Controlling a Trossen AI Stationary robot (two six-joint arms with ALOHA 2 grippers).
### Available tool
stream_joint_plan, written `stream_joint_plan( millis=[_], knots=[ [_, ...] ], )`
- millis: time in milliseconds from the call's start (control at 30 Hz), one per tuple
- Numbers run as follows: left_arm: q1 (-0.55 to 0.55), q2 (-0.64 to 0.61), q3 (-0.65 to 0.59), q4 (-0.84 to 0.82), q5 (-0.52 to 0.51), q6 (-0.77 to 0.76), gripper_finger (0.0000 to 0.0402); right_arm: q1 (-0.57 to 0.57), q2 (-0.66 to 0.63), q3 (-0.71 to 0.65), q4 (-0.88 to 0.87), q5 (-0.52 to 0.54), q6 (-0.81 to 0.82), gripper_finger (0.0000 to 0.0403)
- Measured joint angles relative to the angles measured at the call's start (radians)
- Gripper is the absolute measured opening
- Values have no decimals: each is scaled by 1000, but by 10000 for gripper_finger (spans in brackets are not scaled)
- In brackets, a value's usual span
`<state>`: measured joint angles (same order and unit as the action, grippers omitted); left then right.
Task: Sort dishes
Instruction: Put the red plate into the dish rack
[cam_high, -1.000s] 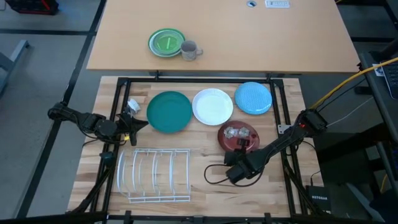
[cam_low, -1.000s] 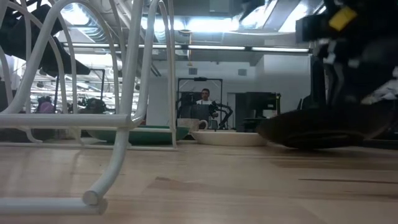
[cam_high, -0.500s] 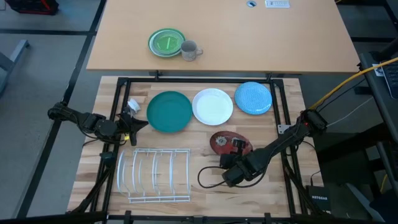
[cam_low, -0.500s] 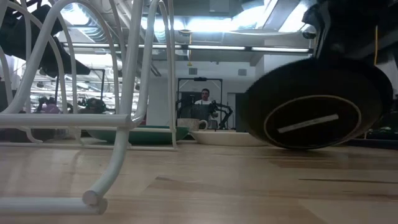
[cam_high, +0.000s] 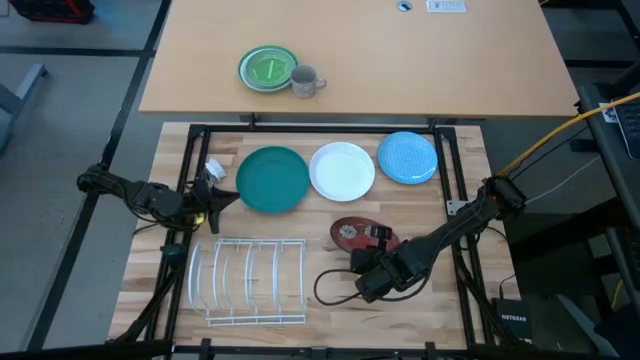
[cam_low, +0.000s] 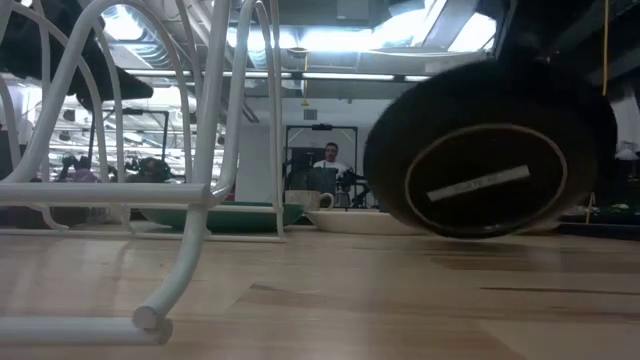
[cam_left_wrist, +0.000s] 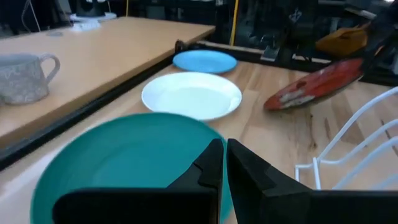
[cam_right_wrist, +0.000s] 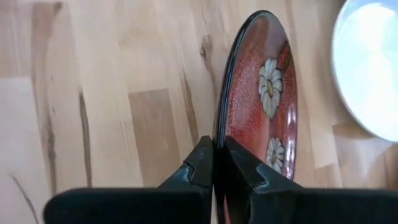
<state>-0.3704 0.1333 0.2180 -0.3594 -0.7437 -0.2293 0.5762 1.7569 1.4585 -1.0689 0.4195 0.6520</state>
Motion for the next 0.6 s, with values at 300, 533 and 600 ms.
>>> stream_joint_plan(
  millis=[300, 533, 600],
  knots=[
    [0, 0, 0, 9, 0, -7, 13, -1, 0, 154, -153, 42, -4, 18],
    [0, 0, 0, 16, 0, 27, 13, -9, 0, 301, -227, 73, -11, 18],
    [0, 0, 0, 16, 0, 27, 13, -17, 0, 350, -236, 95, -33, 18]
  ],
)
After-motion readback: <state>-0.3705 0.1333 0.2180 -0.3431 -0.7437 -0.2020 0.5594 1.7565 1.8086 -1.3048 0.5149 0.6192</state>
